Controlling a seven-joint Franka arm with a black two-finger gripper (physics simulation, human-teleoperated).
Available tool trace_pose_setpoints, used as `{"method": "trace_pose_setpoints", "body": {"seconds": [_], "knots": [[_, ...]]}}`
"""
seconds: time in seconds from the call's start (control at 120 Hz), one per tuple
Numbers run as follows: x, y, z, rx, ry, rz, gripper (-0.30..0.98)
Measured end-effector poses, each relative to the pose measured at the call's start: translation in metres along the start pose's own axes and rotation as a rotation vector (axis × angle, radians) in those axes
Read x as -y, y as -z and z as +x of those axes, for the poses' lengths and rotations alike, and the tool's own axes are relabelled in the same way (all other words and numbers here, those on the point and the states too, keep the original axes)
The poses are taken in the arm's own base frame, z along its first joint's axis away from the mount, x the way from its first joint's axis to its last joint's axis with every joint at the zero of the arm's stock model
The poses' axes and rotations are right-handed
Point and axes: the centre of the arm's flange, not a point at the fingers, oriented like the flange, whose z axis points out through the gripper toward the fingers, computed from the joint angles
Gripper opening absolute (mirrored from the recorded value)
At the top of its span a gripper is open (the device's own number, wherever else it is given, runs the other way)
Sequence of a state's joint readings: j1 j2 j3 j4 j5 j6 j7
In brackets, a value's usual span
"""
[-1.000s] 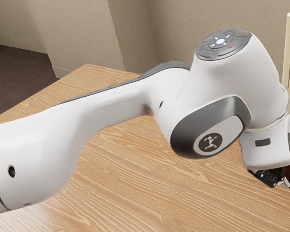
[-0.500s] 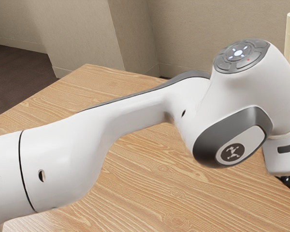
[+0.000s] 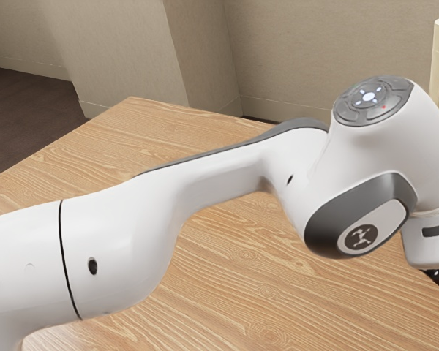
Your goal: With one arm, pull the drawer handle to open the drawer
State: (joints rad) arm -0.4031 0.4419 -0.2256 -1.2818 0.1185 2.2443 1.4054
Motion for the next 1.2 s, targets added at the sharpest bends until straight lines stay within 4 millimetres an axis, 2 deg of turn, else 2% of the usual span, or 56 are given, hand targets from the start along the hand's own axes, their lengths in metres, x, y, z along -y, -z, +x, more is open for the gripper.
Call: {"method": "trace_pose_setpoints", "body": {"seconds": [0.292,0.608,0.75,1.2], "knots": [[0.007,-0.001,-0.002,0.016,-0.023,0.032,0.23],[0.006,-0.023,-0.006,0.020,-0.033,0.035,0.25],[0.005,-0.027,-0.006,0.021,-0.035,0.034,0.17],[-0.003,-0.023,0.005,0.013,-0.045,0.023,0.11]]}}
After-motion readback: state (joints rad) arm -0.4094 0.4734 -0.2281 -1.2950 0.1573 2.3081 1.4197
